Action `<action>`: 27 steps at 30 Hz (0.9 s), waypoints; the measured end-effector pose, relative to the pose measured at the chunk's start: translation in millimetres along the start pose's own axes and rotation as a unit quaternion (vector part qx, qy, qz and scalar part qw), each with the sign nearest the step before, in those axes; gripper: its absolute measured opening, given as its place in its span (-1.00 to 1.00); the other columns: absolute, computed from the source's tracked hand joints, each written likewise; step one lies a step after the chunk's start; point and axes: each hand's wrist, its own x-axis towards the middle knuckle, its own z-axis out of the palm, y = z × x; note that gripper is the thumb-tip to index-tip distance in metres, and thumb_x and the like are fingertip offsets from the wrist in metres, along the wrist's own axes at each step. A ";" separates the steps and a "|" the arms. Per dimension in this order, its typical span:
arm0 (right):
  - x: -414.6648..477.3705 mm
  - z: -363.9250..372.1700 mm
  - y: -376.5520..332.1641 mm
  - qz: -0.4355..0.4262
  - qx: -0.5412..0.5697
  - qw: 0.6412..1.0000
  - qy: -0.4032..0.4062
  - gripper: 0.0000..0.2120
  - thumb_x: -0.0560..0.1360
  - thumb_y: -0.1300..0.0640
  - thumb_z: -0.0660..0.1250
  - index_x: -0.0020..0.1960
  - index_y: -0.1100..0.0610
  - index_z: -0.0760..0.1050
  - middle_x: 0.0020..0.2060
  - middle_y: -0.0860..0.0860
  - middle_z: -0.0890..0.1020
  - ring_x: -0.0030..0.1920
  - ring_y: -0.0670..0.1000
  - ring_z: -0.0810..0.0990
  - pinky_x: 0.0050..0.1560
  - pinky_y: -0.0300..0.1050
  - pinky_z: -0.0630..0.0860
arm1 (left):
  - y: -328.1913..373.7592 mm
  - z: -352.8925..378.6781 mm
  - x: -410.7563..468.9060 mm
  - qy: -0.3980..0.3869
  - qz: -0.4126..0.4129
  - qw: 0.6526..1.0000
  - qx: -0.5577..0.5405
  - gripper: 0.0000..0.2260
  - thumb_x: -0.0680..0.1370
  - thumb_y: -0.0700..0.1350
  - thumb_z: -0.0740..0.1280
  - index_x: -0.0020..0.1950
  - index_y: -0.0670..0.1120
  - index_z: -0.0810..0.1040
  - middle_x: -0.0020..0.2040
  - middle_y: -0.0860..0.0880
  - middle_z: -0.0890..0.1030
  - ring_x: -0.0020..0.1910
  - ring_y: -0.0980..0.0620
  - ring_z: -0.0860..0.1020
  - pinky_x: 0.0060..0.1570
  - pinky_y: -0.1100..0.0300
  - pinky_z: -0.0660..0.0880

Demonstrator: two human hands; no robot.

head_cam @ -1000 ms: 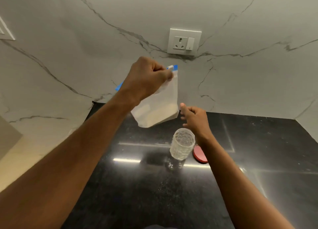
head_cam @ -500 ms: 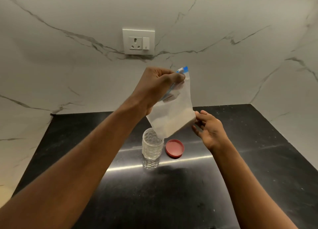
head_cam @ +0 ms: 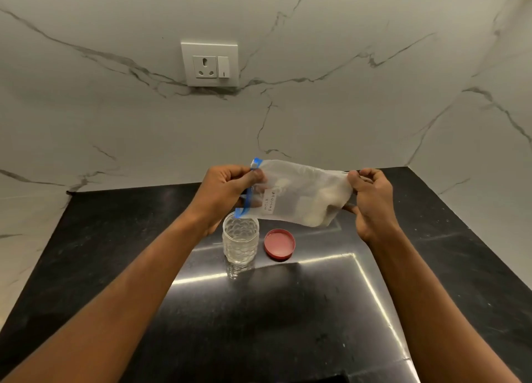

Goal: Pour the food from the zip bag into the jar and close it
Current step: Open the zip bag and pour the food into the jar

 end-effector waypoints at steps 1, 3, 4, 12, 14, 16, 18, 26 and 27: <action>-0.7 1.0 1.0 -0.011 -0.011 1.000 -0.003 -0.90 0.67 0.17 0.33 0.01 0.05 0.43 0.02 0.09 0.60 -0.02 0.01 0.62 0.07 0.33 0.67 | -4.4 -2.6 -0.1 0.001 -0.003 1.000 0.007 -0.84 0.64 -0.13 0.41 0.05 -0.19 0.74 0.00 -0.06 0.80 0.00 -0.04 0.77 -0.11 0.10 0.73; -2.4 3.7 3.1 -0.027 -0.029 0.999 -0.003 -0.87 0.66 0.16 0.34 -0.02 0.04 0.42 0.05 0.15 0.60 0.01 0.05 0.61 0.13 0.38 0.65 | -11.0 -7.7 -1.3 0.009 -0.009 1.000 0.011 -0.84 0.64 -0.12 0.41 0.05 -0.18 0.74 0.03 -0.08 0.79 0.02 -0.06 0.77 -0.07 0.06 0.74; -3.3 5.2 4.3 -0.033 -0.034 0.999 -0.002 -0.87 0.66 0.15 0.36 -0.02 0.03 0.43 0.05 0.16 0.59 0.02 0.06 0.60 0.14 0.39 0.64 | -13.8 -9.7 -2.3 0.013 -0.012 1.000 0.009 -0.85 0.63 -0.12 0.41 0.05 -0.17 0.74 0.04 -0.08 0.79 0.02 -0.06 0.77 -0.08 0.07 0.74; -5.9 11.7 4.4 -0.125 -0.031 0.992 0.006 -0.77 0.53 0.18 0.53 -0.02 0.03 0.46 -0.11 0.08 0.59 -0.12 -0.01 0.61 0.05 -0.08 0.66 | -35.5 -18.0 -5.6 0.033 -0.014 0.999 -0.027 -0.86 0.63 -0.12 0.41 0.03 -0.16 0.73 0.01 -0.05 0.79 0.03 -0.04 0.77 -0.17 0.13 0.72; -5.8 12.4 0.4 -0.151 -0.032 0.988 -0.002 -0.73 0.49 0.22 0.57 0.02 0.06 0.49 -0.08 0.08 0.66 -0.09 -0.03 0.68 0.00 -0.19 0.67 | -39.7 -20.5 -5.8 0.044 -0.012 0.998 -0.037 -0.87 0.64 -0.13 0.40 0.02 -0.14 0.73 0.00 -0.06 0.79 0.03 -0.04 0.77 -0.19 0.14 0.72; -5.7 12.6 -3.1 -0.157 -0.032 0.987 -0.016 -0.72 0.47 0.27 0.58 0.04 0.11 0.52 -0.04 0.09 0.69 -0.07 -0.05 0.71 -0.02 -0.24 0.66 | -42.5 -21.9 -5.9 0.050 -0.012 0.998 -0.042 -0.87 0.65 -0.14 0.39 0.04 -0.14 0.72 -0.01 -0.06 0.79 0.02 -0.03 0.77 -0.19 0.15 0.71; -5.0 12.3 -4.5 -0.146 -0.035 0.988 -0.041 -0.72 0.46 0.35 0.55 0.06 0.11 0.55 -0.01 0.07 0.70 -0.05 -0.05 0.72 0.00 -0.25 0.66 | -44.5 -22.6 -5.8 0.052 -0.012 0.998 -0.045 -0.87 0.66 -0.14 0.38 0.06 -0.15 0.71 0.00 -0.06 0.79 0.02 -0.02 0.77 -0.19 0.16 0.71; -5.7 11.8 -10.4 -0.188 -0.083 0.973 -0.101 -0.69 0.46 0.37 0.55 0.17 0.22 0.61 0.00 0.10 0.72 -0.01 -0.02 0.74 0.09 -0.17 0.68 | -48.9 -28.2 -5.8 0.066 -0.018 0.996 -0.053 -0.88 0.66 -0.13 0.38 0.10 -0.11 0.70 0.00 -0.03 0.79 0.03 -0.02 0.77 -0.19 0.15 0.71; -6.2 12.1 -11.9 -0.204 -0.090 0.969 -0.102 -0.69 0.45 0.34 0.56 0.17 0.22 0.62 0.00 0.10 0.72 -0.01 0.00 0.75 0.08 -0.17 0.68 | -49.1 -28.7 -6.0 0.066 -0.019 0.996 -0.053 -0.88 0.66 -0.12 0.38 0.10 -0.10 0.70 0.00 -0.02 0.79 0.03 -0.02 0.77 -0.19 0.15 0.71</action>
